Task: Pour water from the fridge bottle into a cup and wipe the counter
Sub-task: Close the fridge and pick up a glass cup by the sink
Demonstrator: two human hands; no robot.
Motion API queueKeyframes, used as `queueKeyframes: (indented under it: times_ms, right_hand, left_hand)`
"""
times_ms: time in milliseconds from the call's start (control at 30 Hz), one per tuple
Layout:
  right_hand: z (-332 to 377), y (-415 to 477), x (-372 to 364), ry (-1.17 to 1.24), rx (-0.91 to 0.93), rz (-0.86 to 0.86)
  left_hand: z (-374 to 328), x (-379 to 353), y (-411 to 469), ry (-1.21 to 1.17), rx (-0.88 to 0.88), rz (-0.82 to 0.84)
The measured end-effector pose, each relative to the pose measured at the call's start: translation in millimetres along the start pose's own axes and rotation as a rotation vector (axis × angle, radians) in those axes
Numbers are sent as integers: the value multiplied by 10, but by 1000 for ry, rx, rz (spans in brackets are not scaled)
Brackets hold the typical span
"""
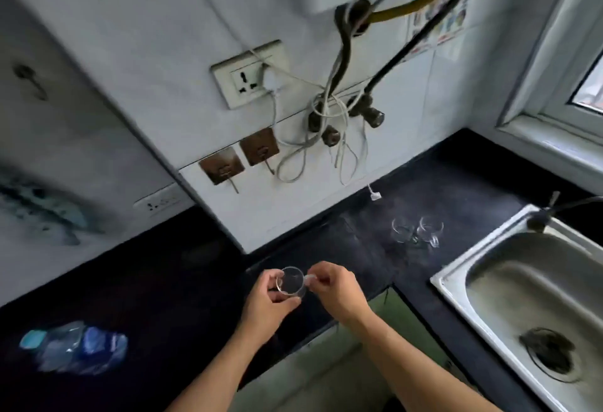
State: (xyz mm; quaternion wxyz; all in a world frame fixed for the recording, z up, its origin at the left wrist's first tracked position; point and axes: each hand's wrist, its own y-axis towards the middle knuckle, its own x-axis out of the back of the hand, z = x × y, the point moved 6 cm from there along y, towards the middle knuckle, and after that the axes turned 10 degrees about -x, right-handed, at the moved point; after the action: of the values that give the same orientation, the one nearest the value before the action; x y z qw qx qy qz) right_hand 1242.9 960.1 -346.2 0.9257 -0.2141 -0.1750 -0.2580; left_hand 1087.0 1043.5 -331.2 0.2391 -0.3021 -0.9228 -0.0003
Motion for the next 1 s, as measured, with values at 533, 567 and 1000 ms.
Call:
queueKeyframes:
  times_ms: [533, 567, 1000]
  right_hand:
    - [1719, -1301, -3555, -28, 112, 483]
    - [1744, -1337, -3705, -28, 106, 502]
    - [1455, -1000, -4645, -57, -101, 570]
  left_hand:
    - [1664, 3298, -2028, -88, 110, -455]
    - [1744, 3392, -2099, -100, 115, -472]
    - [2693, 3670, -1924, -89, 221, -447]
